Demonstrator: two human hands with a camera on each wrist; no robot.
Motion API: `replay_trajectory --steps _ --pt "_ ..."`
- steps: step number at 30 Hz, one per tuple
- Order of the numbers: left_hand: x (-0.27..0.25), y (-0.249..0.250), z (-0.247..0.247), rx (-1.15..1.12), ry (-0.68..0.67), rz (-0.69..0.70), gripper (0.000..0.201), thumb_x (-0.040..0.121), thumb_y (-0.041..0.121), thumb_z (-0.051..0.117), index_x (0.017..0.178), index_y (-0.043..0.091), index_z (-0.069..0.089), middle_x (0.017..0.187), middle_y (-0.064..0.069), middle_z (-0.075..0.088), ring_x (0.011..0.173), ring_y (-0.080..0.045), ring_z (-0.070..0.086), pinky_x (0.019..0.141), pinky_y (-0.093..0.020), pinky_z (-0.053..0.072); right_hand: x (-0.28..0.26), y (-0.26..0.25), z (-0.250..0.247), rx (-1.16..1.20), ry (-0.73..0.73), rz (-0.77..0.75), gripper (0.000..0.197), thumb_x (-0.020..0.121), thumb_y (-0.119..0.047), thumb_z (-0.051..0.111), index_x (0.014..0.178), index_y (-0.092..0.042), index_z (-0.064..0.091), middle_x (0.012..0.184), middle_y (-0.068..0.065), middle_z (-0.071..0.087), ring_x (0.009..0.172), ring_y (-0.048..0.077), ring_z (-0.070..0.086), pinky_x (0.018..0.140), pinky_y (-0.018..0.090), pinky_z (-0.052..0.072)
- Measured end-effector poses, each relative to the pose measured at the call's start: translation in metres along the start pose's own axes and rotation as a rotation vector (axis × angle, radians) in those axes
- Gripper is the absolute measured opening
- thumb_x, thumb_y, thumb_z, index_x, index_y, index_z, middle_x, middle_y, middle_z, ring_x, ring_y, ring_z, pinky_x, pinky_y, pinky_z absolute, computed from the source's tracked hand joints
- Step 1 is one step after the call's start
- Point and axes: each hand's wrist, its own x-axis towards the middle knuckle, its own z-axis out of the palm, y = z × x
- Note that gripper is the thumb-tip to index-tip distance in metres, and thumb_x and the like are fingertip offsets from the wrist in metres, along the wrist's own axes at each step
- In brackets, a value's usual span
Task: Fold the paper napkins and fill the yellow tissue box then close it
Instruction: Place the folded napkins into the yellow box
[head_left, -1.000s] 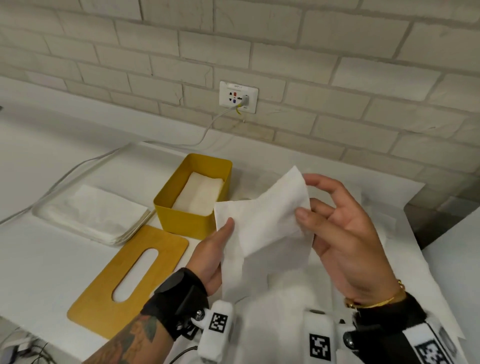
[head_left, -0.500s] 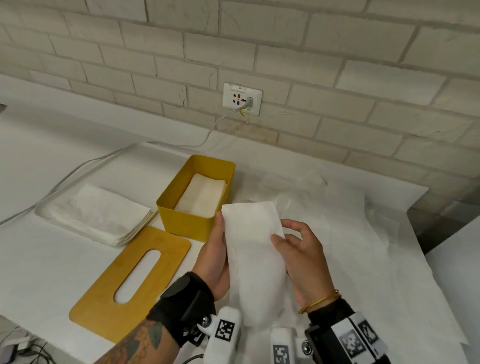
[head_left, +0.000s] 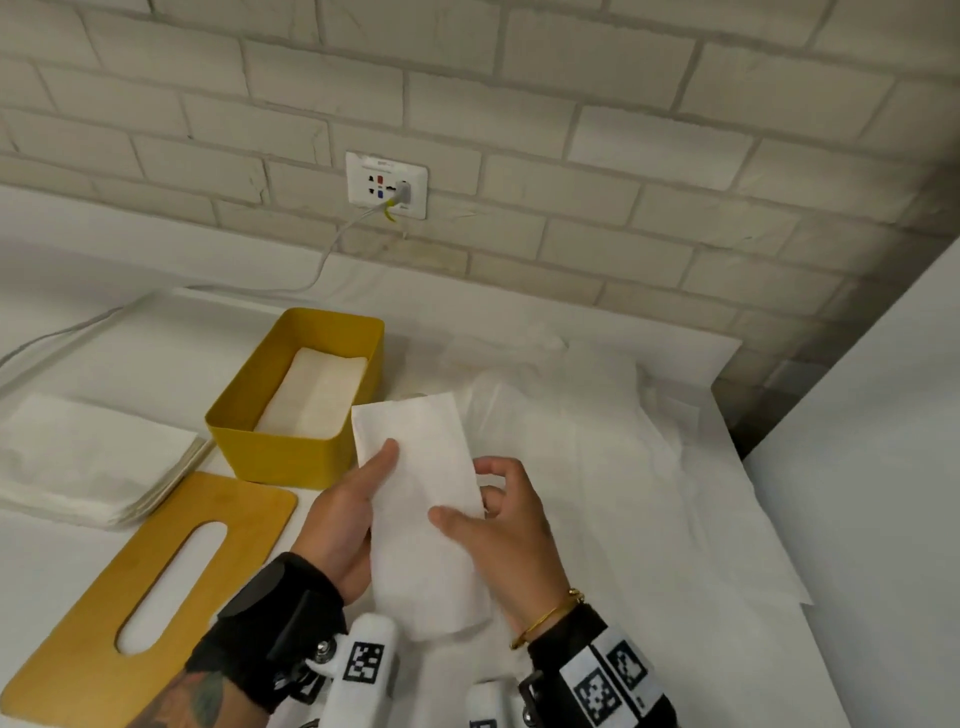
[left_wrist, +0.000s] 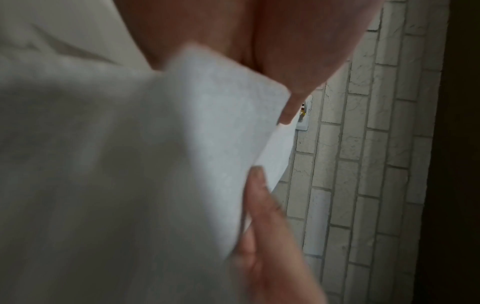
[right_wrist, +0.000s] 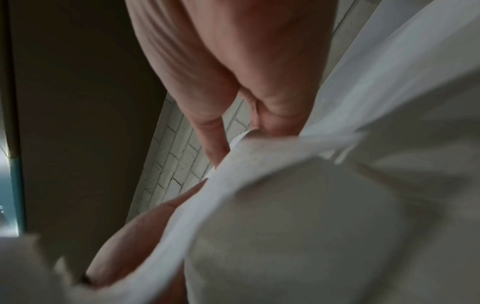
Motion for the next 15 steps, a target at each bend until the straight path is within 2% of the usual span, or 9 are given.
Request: replay_trajectory --steps 1,3,5,6,9,12,15 --pt "0.001 0.002 -0.002 -0.002 0.023 0.02 0.045 0.101 0.039 0.052 0.133 0.009 0.06 0.12 -0.02 0.072 0.11 -0.038 0.07 0.097 -0.055 0.051 -0.006 0.007 -0.004 -0.014 -0.043 0.028 0.051 0.08 -0.013 0.083 0.117 -0.027 0.05 0.094 -0.006 0.075 0.081 0.006 0.073 0.069 0.023 0.058" --pt "0.003 0.007 -0.006 0.006 0.07 0.072 0.042 0.099 0.038 0.057 0.128 0.009 0.063 0.115 -0.016 0.074 0.104 -0.033 0.073 0.092 -0.051 0.053 -0.02 0.017 -0.018 -0.04 -0.153 0.1 0.052 0.08 -0.006 0.081 0.117 -0.022 0.049 0.085 0.0 0.073 0.067 0.012 0.07 0.062 0.025 0.056" --pt "0.003 0.01 -0.009 0.014 0.094 0.107 0.038 0.099 0.037 0.058 0.127 0.012 0.065 0.115 -0.013 0.075 0.103 -0.03 0.074 0.092 -0.05 0.053 -0.028 0.02 -0.04 -0.124 -0.226 0.137 0.047 0.081 -0.007 0.08 0.115 -0.02 0.051 0.075 0.002 0.069 0.063 0.019 0.068 0.059 0.029 0.055" --pt "0.003 0.011 -0.009 0.011 0.096 0.115 0.037 0.099 0.037 0.058 0.126 0.013 0.065 0.116 -0.012 0.075 0.104 -0.029 0.073 0.094 -0.05 0.052 -0.026 0.02 -0.054 -0.165 -0.207 0.135 0.043 0.082 -0.011 0.08 0.114 -0.02 0.053 0.073 0.002 0.069 0.063 0.019 0.068 0.059 0.029 0.054" --pt "0.001 0.013 -0.007 0.001 0.094 0.114 0.038 0.099 0.036 0.058 0.13 0.015 0.064 0.12 -0.01 0.074 0.111 -0.028 0.071 0.102 -0.05 0.049 -0.002 0.014 -0.102 -0.208 0.083 0.102 0.028 0.087 -0.017 0.076 0.111 -0.016 0.059 0.082 0.005 0.072 0.068 0.018 0.069 0.06 0.031 0.054" --pt "-0.001 0.008 -0.002 -0.006 0.088 0.092 0.04 0.098 0.036 0.058 0.132 0.014 0.062 0.122 -0.01 0.073 0.115 -0.029 0.069 0.103 -0.05 0.048 0.035 0.016 -0.148 -0.2 0.389 0.164 0.028 0.09 -0.021 0.071 0.115 -0.014 0.061 0.095 0.007 0.071 0.081 0.021 0.07 0.065 0.03 0.056" --pt "-0.003 0.004 0.002 0.005 0.082 0.078 0.038 0.099 0.035 0.057 0.13 0.014 0.063 0.122 -0.01 0.073 0.114 -0.028 0.07 0.103 -0.049 0.048 0.06 0.031 -0.176 -0.234 0.478 0.278 0.044 0.082 -0.033 0.073 0.121 -0.018 0.058 0.109 0.011 0.069 0.093 0.025 0.068 0.075 0.035 0.057"
